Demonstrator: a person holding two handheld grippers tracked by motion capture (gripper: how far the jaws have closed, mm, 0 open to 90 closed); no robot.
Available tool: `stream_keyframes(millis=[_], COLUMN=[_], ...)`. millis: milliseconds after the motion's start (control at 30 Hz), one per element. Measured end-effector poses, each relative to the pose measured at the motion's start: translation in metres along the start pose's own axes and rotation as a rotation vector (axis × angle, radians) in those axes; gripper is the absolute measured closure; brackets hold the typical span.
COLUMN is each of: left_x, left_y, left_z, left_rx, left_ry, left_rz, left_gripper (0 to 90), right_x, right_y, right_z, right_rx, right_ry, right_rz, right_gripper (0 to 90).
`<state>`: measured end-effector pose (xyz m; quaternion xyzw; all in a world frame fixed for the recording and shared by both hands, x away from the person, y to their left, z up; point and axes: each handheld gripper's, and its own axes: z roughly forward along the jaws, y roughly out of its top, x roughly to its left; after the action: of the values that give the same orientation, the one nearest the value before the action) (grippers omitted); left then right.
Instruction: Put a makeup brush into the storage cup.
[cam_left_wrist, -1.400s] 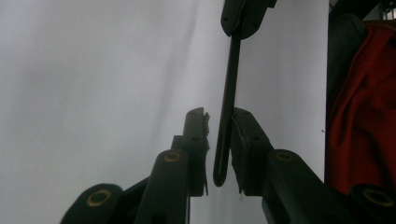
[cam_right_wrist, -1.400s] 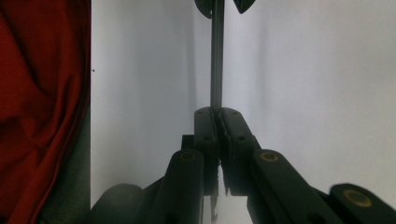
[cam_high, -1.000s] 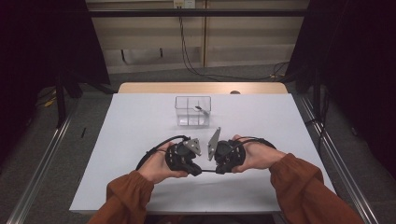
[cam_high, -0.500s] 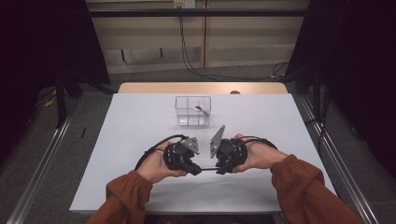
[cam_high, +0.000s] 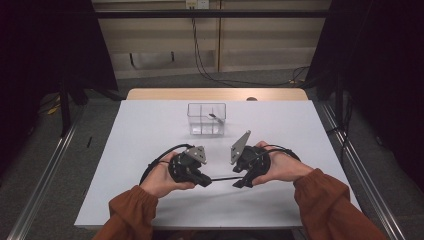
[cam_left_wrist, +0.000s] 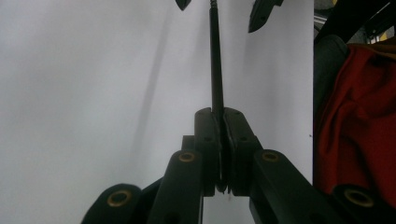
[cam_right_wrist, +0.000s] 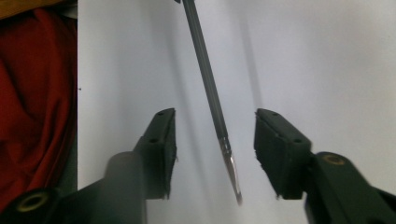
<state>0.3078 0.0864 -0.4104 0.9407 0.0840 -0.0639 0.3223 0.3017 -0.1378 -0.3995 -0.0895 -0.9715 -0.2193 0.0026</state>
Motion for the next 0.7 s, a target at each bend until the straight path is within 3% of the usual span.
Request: stream_keyframes(millis=[300,700], left_x=[0.003,0.004], left_y=[-0.012,-0.027], left_z=[-0.004,-0.011], left_rx=[-0.028,-0.076], left_ry=[0.006,0.019], left_rz=[-0.03,-0.064], left_gripper=[85.2,85.2], right_x=[0.0,-0.003], right_y=[-0.013,-0.033], right_z=[-0.004,-0.007], right_rx=[-0.048,-0.132], right_ry=[-0.015,-0.092], right_rz=[0.042,0.132], right_gripper=[34.9,14.4])
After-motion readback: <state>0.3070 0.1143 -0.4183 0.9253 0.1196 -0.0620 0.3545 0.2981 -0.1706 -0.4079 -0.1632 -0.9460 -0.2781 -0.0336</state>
